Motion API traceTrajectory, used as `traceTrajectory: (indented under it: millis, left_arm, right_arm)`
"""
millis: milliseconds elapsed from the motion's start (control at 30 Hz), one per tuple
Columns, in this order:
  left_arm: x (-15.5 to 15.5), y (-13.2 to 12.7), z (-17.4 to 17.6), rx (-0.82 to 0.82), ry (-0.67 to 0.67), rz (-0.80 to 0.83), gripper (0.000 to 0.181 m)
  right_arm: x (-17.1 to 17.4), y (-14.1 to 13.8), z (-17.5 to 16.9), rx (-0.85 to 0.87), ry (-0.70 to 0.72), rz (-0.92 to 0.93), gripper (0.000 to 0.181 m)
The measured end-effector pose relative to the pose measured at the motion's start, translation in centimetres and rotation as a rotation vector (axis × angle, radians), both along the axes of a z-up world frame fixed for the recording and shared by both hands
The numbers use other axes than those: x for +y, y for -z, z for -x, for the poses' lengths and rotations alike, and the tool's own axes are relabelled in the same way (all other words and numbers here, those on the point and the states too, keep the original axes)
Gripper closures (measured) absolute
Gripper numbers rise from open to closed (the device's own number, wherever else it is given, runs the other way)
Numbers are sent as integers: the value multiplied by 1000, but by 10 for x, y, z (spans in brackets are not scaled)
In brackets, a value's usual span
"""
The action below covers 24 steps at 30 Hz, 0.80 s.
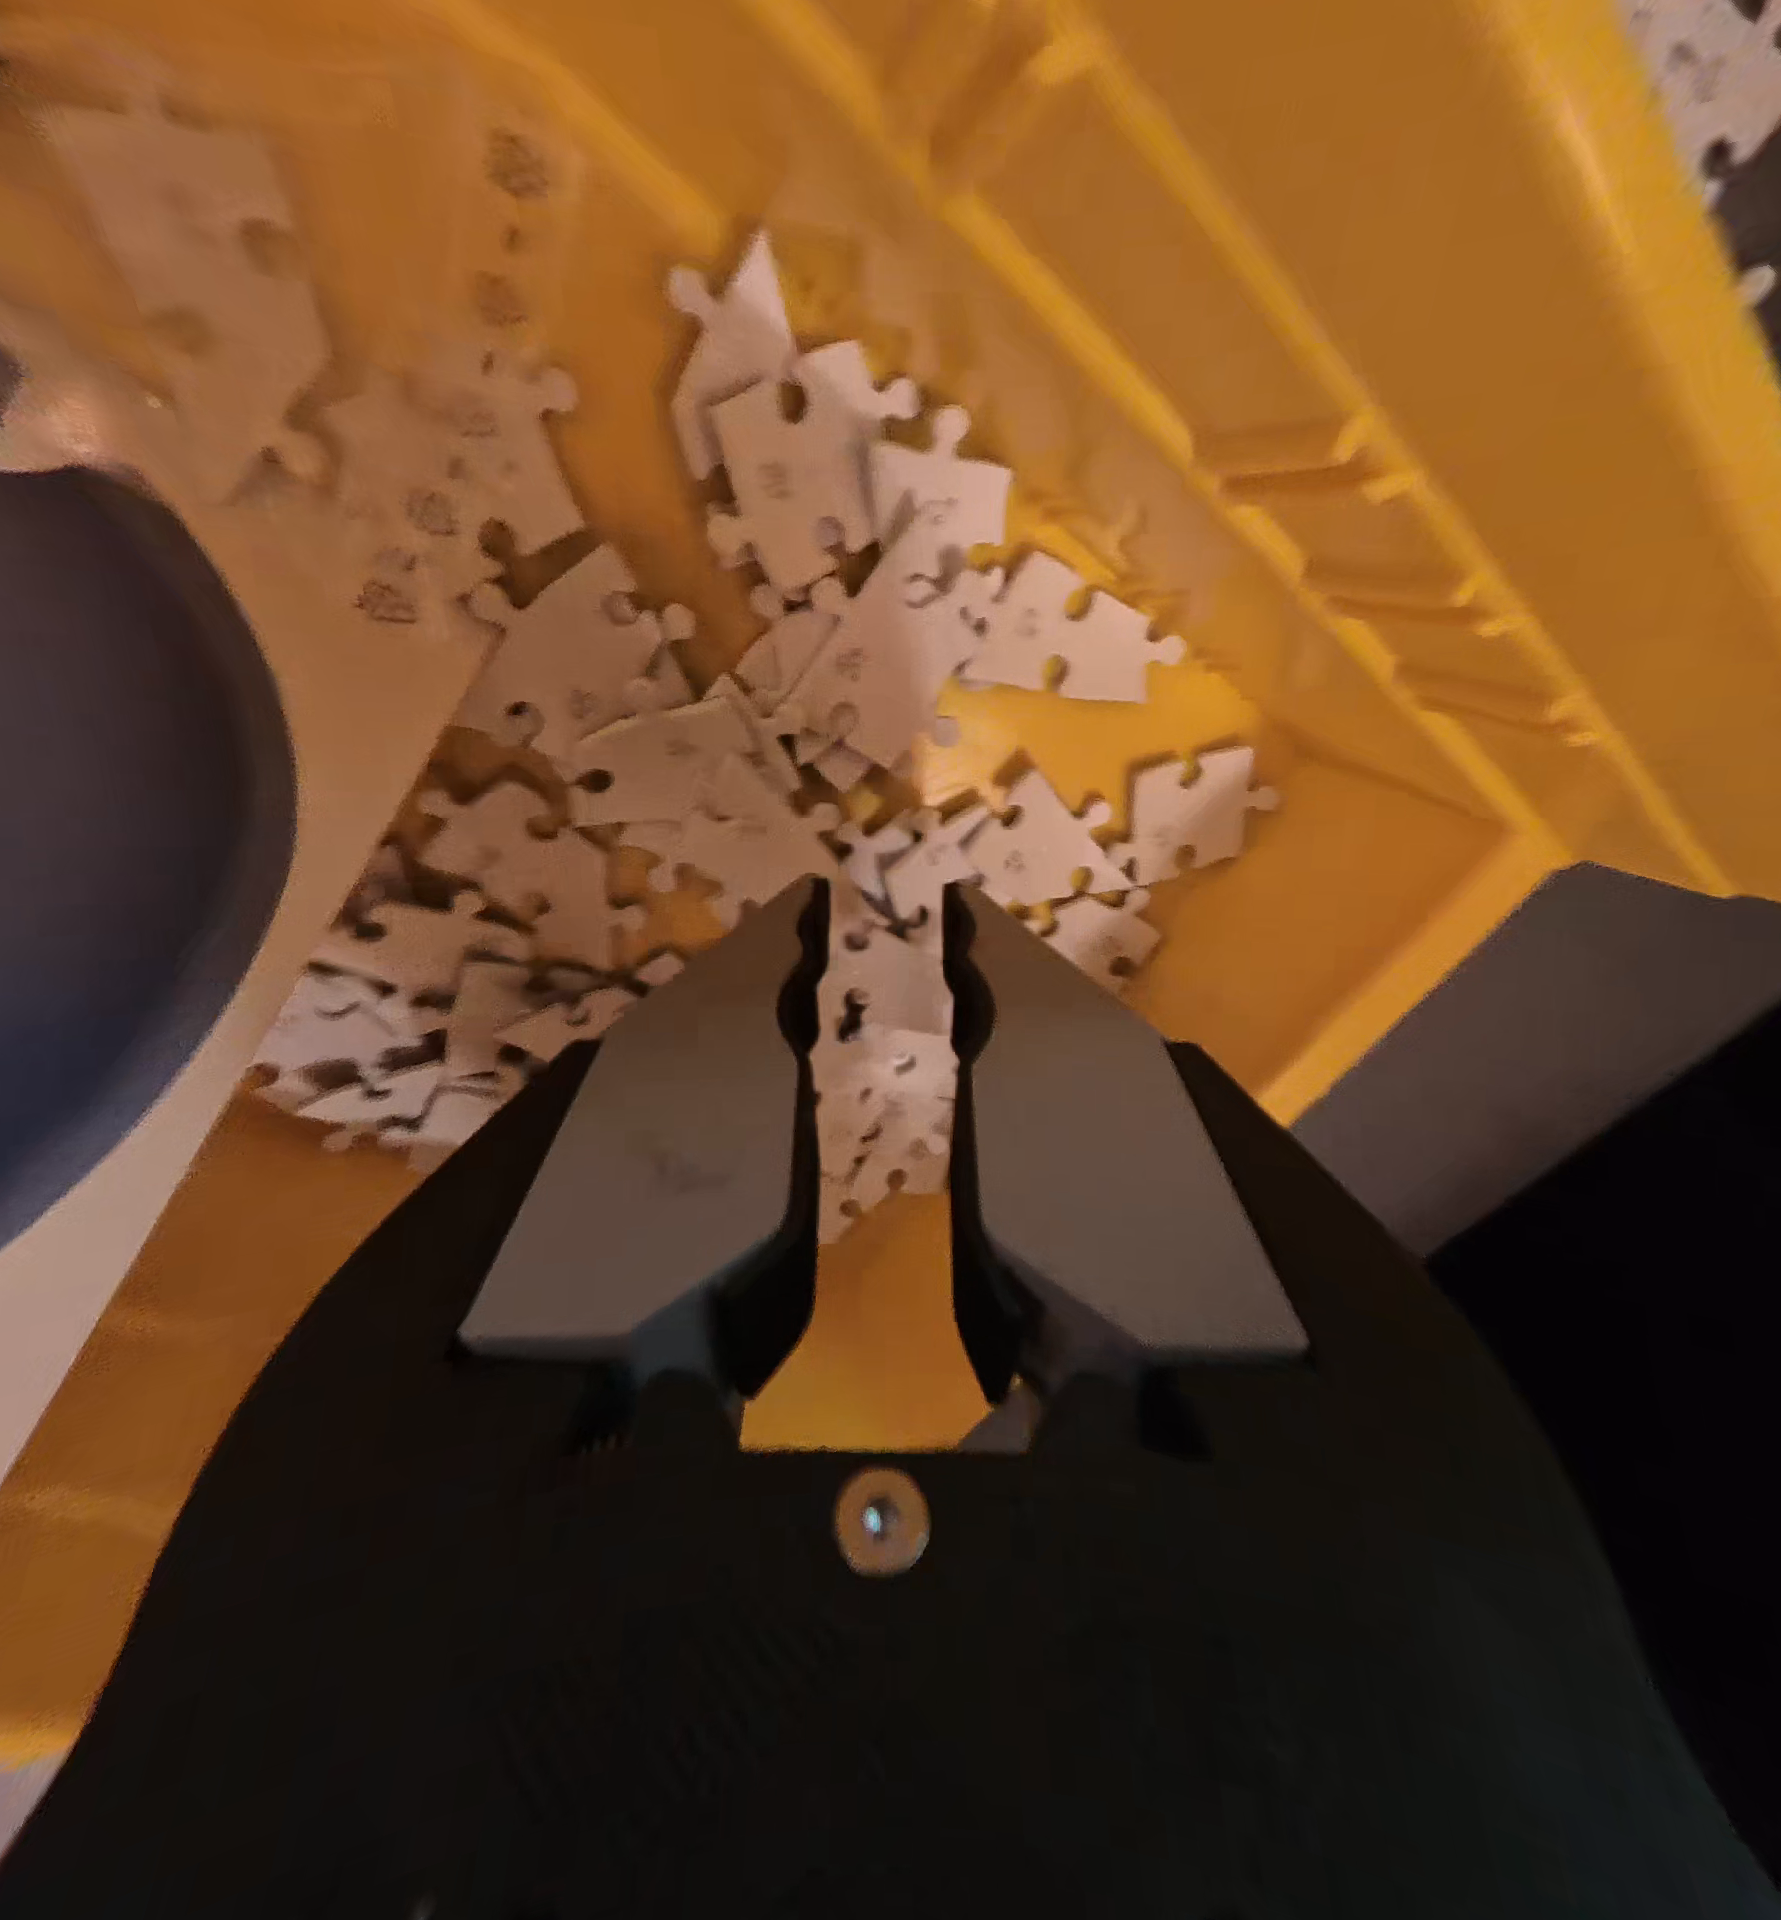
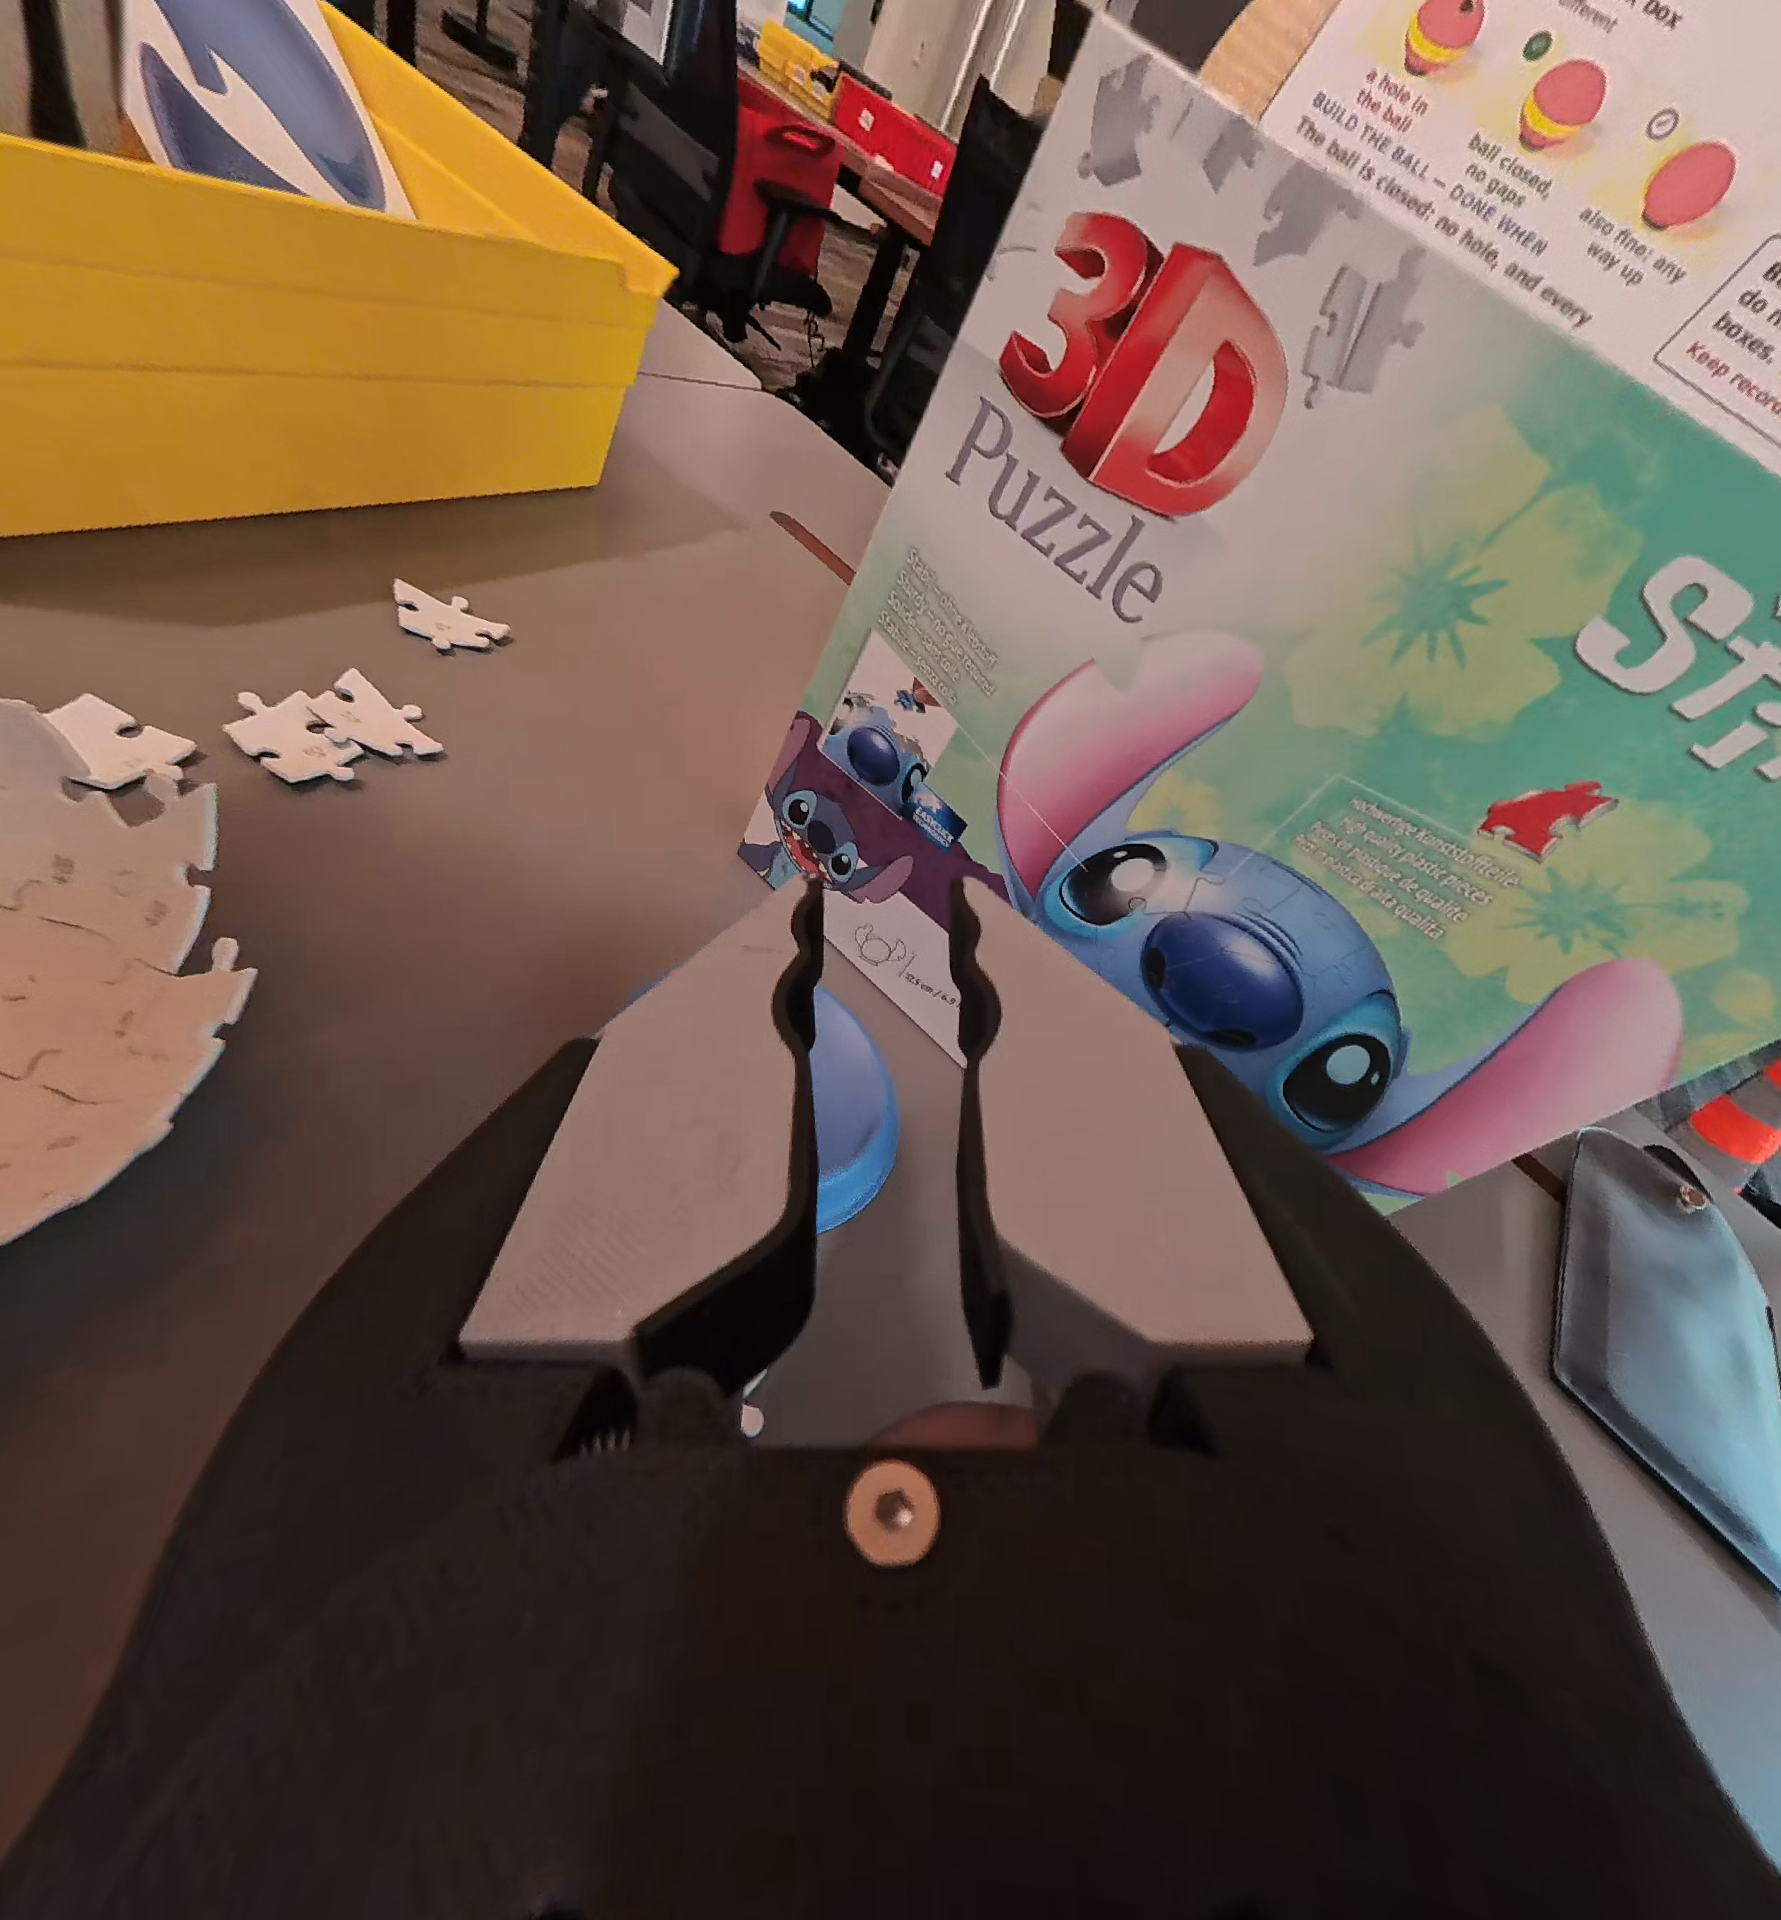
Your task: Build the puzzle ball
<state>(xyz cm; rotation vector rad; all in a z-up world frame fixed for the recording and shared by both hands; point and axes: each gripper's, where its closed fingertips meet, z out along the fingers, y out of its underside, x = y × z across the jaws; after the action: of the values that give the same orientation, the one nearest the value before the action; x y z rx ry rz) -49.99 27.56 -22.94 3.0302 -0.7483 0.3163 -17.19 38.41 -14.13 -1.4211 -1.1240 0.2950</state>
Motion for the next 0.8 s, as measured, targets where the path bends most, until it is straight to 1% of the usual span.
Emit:
traceTrajectory:
  millis: [33, 100, 133, 200, 267, 367, 400, 433, 500, 567, 633, 667, 700, 733, 800]
  left_arm:
    - [10, -6, 11, 65, -7, -64, 162]
    - [30, -24, 38, 185, -48, -192, 163]
    - [34, -32, 49, 213, -72, -217, 163]
    - [33, -37, 70, 264, -128, -196, 157]
    - [26, -31, 83, 296, -144, -147, 157]
    - [10, -11, 93, 353, -111, -50, 158]
    - [7, -4, 97, 385, -100, -36, 160]
    - [6, 2, 101, 423, -95, -27, 166]
    - [-2, 13, 102, 476, -72, 25, 172]
    - [-3, 13, 88, 455, -29, 18, 176]
    - [-8, 13, 63, 351, 10, 32, 177]
    - [-9, 11, 48, 279, 14, 42, 180]
    - [-8, 8, 41, 245, 9, 41, 180]
    - [-3, 3, 44, 267, -1, 16, 178]
    - [16, -13, 63, 373, -24, -93, 178]
  right_arm:
    - [-1, -1, 1, 2, -4, -4, 161]
    - [-4, -3, 1, 2, -9, -12, 161]
    - [-4, -4, 1, 0, -9, -17, 161]
    - [-4, -4, 0, -3, -5, -26, 161]
    - [-5, -6, -1, 2, -4, -32, 161]
    - [-6, -9, -1, 12, -8, -37, 161]
    - [-7, -11, -1, 16, -10, -41, 161]
    - [-8, -12, -1, 19, -12, -44, 161]
    - [-9, -13, -1, 20, -13, -48, 161]
    - [-10, -14, -1, 23, -15, -51, 161]
    - [-10, -14, -1, 26, -15, -52, 161]
    - [-10, -15, -1, 28, -16, -54, 161]
    - [-11, -15, -1, 29, -16, -55, 161]
    - [-11, -16, -2, 30, -15, -56, 161]
    - [-11, -17, -2, 34, -12, -61, 161]
